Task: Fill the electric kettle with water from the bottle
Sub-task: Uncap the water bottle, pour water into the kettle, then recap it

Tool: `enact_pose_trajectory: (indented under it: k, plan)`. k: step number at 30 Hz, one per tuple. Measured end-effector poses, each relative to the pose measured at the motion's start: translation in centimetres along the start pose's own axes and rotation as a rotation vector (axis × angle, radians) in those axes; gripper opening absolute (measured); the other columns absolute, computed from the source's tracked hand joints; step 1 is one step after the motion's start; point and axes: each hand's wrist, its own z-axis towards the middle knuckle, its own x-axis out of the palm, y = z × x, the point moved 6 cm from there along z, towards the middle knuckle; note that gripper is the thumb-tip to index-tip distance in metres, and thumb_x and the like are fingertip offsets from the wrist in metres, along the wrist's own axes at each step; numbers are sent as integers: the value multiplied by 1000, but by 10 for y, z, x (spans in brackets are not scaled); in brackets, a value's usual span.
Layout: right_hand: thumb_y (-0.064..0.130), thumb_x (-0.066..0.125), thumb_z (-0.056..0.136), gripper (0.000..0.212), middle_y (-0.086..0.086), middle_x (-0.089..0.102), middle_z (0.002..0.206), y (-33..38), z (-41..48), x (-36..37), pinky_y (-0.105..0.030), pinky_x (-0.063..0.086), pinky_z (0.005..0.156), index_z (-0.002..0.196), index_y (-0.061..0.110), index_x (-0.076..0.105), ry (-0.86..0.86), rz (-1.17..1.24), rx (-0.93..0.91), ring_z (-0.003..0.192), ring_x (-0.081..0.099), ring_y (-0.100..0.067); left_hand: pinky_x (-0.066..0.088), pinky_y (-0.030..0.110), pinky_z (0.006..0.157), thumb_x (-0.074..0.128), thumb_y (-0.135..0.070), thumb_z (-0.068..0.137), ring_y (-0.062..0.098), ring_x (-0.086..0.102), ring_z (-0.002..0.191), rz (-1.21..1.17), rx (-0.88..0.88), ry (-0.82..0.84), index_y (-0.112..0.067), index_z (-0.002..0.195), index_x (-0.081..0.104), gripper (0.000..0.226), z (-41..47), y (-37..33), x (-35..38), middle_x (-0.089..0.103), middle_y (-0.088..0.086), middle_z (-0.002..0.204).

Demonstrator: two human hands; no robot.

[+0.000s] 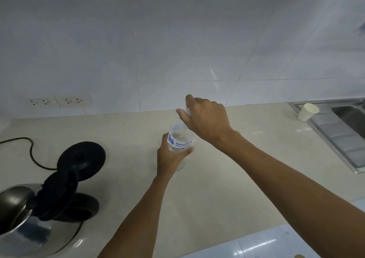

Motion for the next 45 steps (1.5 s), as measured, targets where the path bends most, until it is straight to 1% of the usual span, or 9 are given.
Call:
enact_pose_trajectory:
  k: [4, 8, 14, 21, 27, 30, 33, 39, 45]
  plan:
    - [44, 51, 102, 39, -3, 49, 68, -3, 0, 0, -33, 31, 55, 96, 6, 57, 53, 51, -12, 56, 43, -30, 48, 0, 72, 104, -37, 66, -8, 68, 91, -7, 33, 33, -25, 111, 65, 61, 3, -4, 0, 74, -14, 101]
    - [40, 47, 105, 37, -7, 56, 76, 0, -1, -8, -34, 31, 61, 100, 4, 54, 90, 113, -27, 63, 44, -30, 49, 2, 76, 104, -31, 66, -16, 67, 89, -61, 90, 65, -41, 105, 63, 57, -11, -15, -9, 76, -21, 99]
    - [38, 47, 105, 32, -13, 65, 84, 9, -11, -35, -35, 34, 64, 92, 9, 43, 157, 202, -38, 71, 52, -34, 53, 12, 88, 105, -35, 65, -3, 72, 104, -125, 140, 139, -37, 116, 68, 63, -45, -30, -36, 78, -23, 110]
    - [37, 51, 103, 21, 0, 60, 95, 42, -43, -82, -36, 45, 79, 105, 17, 59, 464, 391, -48, 95, 58, -24, 56, 30, 104, 104, -36, 68, 1, 72, 113, -131, 163, 267, -32, 127, 70, 68, -108, -33, -84, 78, -16, 119]
    - [66, 40, 98, 58, -4, 61, 79, 95, -72, -122, -36, 48, 70, 85, 16, 64, 402, 126, 88, 86, 58, -27, 58, 33, 102, 102, -44, 67, 5, 74, 110, -96, 165, 340, -35, 127, 67, 70, -168, -24, -137, 78, -15, 118]
    - [57, 44, 100, 57, -7, 55, 75, 130, -82, -134, -33, 42, 64, 72, 10, 60, 400, 83, 116, 83, 61, -34, 58, 28, 97, 102, -40, 70, 2, 75, 105, -90, 163, 373, -32, 128, 67, 68, -193, -19, -169, 79, -14, 118]
    - [47, 46, 102, 52, -4, 50, 66, 167, -87, -144, -33, 41, 65, 62, 14, 49, 414, 102, 68, 80, 58, -34, 59, 38, 105, 101, -41, 71, 9, 75, 113, -87, 190, 376, -32, 132, 67, 71, -211, -15, -206, 79, -11, 124]
    - [48, 44, 102, 43, -4, 63, 86, 240, -86, -165, -34, 42, 70, 87, 13, 64, 487, 191, -38, 83, 58, -28, 59, 45, 106, 101, -45, 69, 12, 75, 115, -27, 217, 301, -35, 133, 66, 73, -233, -10, -288, 79, -11, 123]
    - [45, 46, 101, 23, 13, 59, 83, 298, -77, -171, -31, 46, 61, 96, 29, 62, 550, 334, -145, 70, 69, -25, 58, 24, 93, 98, -32, 78, 2, 74, 110, 34, 186, 271, -30, 130, 69, 60, -248, -9, -358, 79, -15, 120]
